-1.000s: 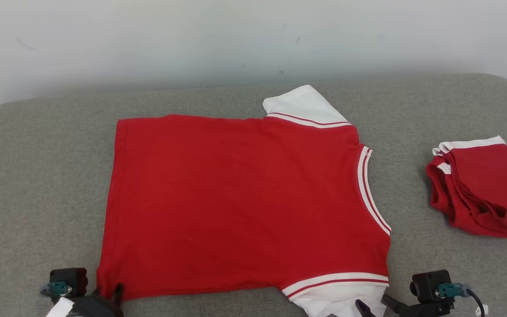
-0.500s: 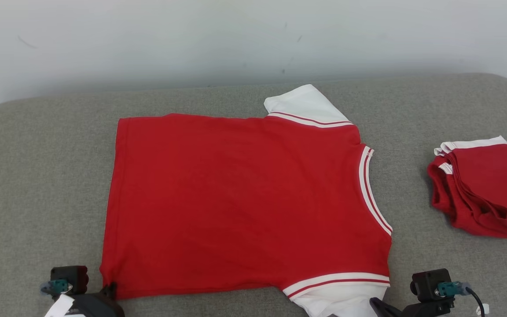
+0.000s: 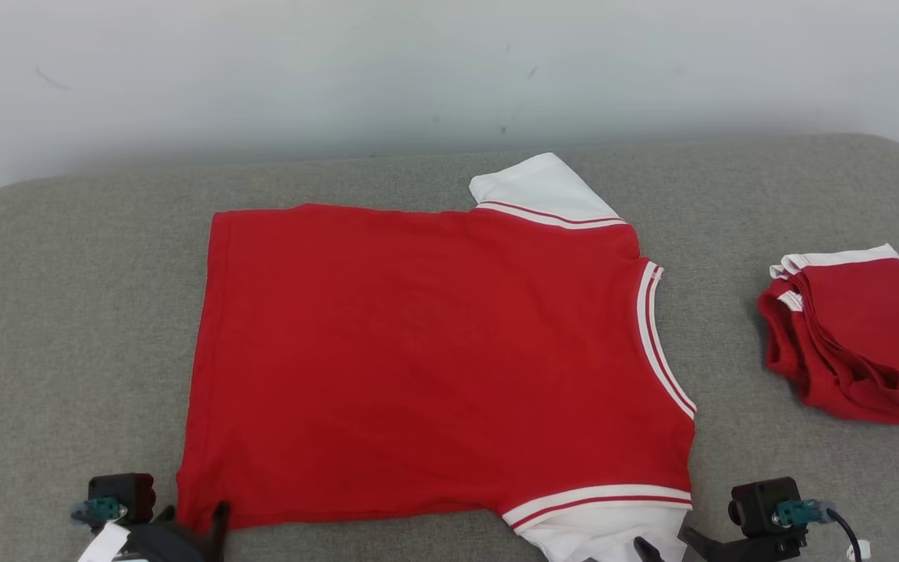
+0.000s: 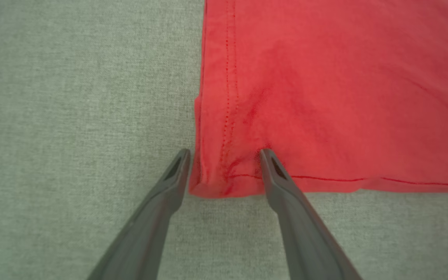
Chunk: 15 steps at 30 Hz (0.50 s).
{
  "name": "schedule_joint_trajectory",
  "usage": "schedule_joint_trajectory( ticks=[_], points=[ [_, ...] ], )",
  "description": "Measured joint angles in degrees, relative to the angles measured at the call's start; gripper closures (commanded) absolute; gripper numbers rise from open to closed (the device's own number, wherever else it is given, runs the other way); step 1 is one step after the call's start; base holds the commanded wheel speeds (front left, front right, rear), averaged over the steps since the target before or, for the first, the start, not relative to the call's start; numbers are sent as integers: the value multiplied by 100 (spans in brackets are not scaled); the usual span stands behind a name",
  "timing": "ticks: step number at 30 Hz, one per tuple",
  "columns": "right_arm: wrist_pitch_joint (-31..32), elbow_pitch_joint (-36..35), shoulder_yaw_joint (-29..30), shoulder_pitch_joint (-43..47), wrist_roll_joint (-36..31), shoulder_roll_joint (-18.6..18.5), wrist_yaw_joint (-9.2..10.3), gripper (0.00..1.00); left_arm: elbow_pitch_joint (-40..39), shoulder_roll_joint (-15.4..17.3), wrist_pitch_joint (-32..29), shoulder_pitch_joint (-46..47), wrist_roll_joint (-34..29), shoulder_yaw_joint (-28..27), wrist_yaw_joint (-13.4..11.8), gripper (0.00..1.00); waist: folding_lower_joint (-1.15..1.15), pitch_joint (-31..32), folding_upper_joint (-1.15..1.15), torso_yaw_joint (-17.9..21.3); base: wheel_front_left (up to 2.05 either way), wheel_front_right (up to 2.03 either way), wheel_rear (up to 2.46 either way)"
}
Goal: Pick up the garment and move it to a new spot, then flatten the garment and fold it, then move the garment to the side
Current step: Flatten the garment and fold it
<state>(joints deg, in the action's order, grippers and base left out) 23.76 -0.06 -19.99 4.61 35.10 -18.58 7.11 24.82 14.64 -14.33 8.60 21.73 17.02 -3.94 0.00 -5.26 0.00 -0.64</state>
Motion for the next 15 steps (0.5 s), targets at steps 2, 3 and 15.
schedule_joint_trajectory(
  ticks=[2,3,15],
  points=[
    [37,-10,0,37,-2,0,0,0,1,0,-2,0,2,4,1,0,0,0,0,-6,0,0,0],
    [57,-14,-4,80,-2,1,1,0,0,-2,-2,-1,8,4,2,0,0,0,0,-9,0,0,0],
    [203,-91,73,132,-52,7,1,59,-51,-4,-24,-3,48,40,80,22,0,-20,0,-47,0,0,0]
  ],
)
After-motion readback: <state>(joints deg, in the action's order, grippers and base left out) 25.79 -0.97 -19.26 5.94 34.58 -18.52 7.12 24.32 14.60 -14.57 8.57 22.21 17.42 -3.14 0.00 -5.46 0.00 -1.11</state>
